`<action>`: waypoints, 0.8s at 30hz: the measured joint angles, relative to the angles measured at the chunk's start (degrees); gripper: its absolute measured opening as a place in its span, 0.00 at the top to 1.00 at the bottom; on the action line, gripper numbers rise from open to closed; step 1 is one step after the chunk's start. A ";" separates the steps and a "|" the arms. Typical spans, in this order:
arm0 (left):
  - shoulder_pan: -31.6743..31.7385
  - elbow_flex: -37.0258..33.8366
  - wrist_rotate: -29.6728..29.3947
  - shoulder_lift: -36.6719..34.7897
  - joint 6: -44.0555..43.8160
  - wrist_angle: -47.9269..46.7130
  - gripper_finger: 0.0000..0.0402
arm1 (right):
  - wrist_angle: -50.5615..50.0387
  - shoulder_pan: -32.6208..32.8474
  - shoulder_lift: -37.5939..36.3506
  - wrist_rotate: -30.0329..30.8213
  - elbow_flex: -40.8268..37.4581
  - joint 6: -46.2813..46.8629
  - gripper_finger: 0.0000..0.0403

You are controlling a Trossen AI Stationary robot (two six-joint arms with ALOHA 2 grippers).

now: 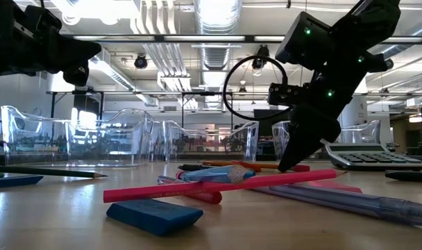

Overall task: Sort crayons/erasers/pens/pencils in bins
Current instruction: Put the orange pencil into the top right transparent bin

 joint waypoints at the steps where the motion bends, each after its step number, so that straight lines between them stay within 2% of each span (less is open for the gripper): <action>1: -0.01 -0.01 0.00 0.00 0.00 0.00 1.00 | 0.00 -0.02 0.00 -0.02 0.00 0.00 0.60; 24: 0.02 -0.01 0.02 0.02 0.02 0.04 1.00 | -0.20 -0.02 0.00 -0.28 -0.07 0.62 0.60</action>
